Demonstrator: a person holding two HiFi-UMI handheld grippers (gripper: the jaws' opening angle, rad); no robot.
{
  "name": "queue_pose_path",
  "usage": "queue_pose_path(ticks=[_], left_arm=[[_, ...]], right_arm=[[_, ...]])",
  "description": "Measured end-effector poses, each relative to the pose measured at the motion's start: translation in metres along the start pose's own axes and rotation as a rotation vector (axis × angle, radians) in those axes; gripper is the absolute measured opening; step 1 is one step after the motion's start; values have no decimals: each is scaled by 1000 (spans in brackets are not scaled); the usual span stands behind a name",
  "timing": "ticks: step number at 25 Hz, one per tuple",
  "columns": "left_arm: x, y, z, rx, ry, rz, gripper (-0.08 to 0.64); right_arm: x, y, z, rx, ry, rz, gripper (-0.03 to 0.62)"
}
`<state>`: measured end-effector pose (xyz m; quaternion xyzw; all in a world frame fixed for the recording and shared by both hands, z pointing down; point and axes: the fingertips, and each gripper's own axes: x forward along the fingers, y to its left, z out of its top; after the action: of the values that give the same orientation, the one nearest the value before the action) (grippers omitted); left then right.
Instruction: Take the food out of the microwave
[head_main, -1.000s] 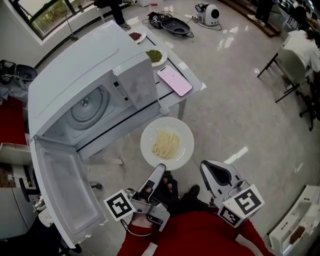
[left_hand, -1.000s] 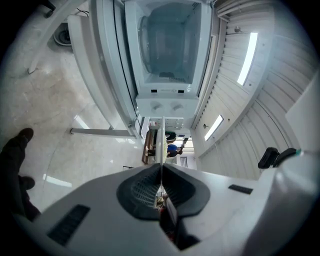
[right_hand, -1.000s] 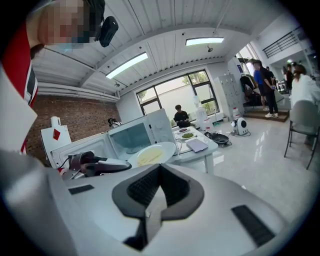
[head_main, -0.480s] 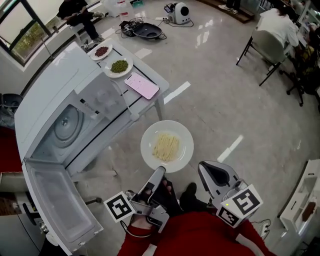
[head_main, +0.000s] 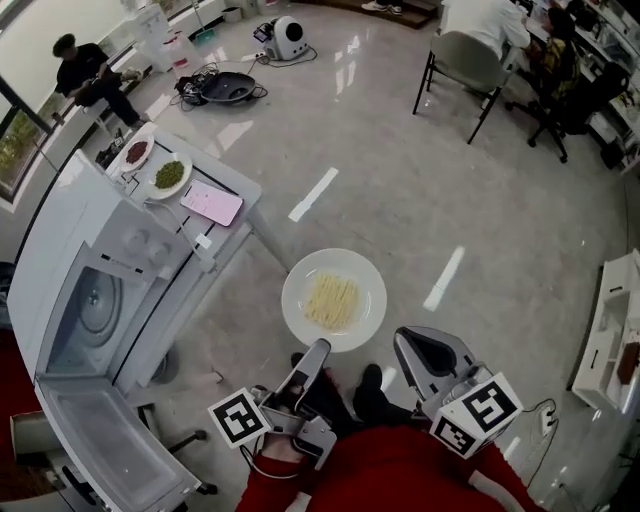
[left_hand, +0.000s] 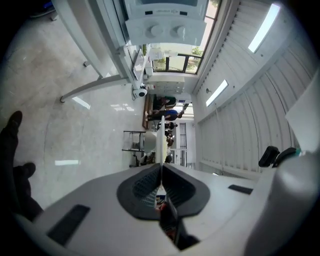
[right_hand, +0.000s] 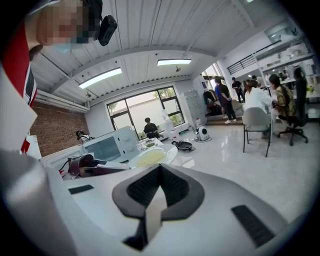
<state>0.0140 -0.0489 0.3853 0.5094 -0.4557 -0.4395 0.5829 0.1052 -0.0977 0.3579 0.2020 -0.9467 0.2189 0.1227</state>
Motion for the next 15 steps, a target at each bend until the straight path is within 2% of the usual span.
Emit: queue_pose_path(ticks=[7, 15], left_arm=[[32, 1, -42, 6, 168, 5, 17], [60, 1, -83, 11, 300, 1, 17]], right_arm=[[-44, -32, -7, 58, -50, -148, 11], [-77, -58, -13, 110, -93, -241, 11]])
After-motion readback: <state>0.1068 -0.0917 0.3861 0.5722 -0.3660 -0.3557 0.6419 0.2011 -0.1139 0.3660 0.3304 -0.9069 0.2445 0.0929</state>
